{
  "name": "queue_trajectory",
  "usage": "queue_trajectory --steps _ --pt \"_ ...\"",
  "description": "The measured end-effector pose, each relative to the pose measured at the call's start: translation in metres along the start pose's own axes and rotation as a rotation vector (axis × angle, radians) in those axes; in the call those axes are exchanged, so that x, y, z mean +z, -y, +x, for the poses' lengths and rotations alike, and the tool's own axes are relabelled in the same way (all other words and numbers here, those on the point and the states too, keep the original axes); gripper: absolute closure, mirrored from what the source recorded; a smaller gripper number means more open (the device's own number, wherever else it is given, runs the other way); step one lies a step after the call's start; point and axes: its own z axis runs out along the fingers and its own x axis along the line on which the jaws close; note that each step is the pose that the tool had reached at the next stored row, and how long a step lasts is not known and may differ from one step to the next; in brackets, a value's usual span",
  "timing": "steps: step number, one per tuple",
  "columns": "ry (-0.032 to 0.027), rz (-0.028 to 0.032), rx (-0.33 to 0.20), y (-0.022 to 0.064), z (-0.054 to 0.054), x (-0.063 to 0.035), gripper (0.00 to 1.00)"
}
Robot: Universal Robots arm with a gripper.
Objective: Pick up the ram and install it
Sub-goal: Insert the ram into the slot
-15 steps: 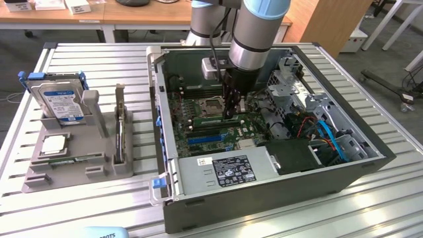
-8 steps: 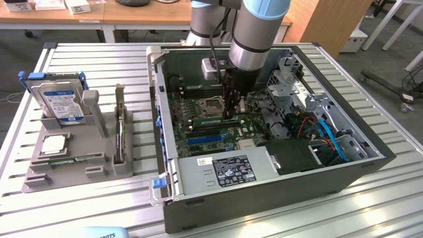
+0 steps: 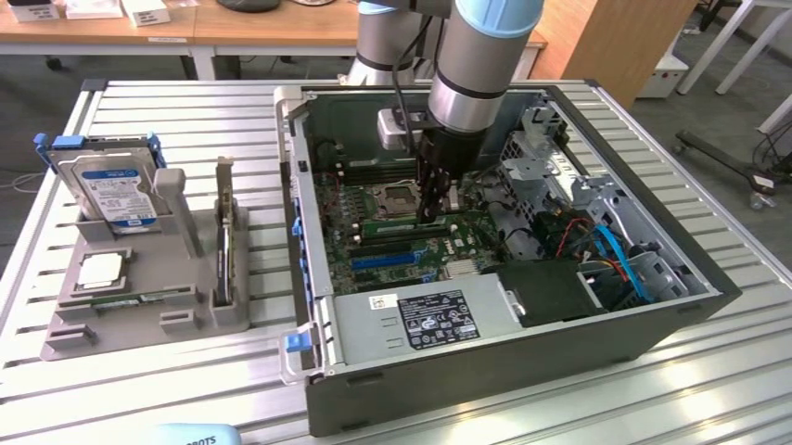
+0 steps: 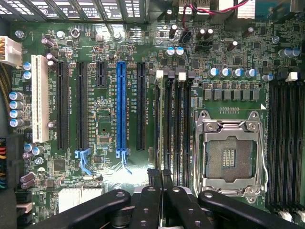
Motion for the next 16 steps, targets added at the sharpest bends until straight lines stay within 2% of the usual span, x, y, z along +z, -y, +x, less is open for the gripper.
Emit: queue_trajectory --steps 16 --pt "0.0000 -0.0002 -0.003 0.0019 0.0011 0.0000 0.89"
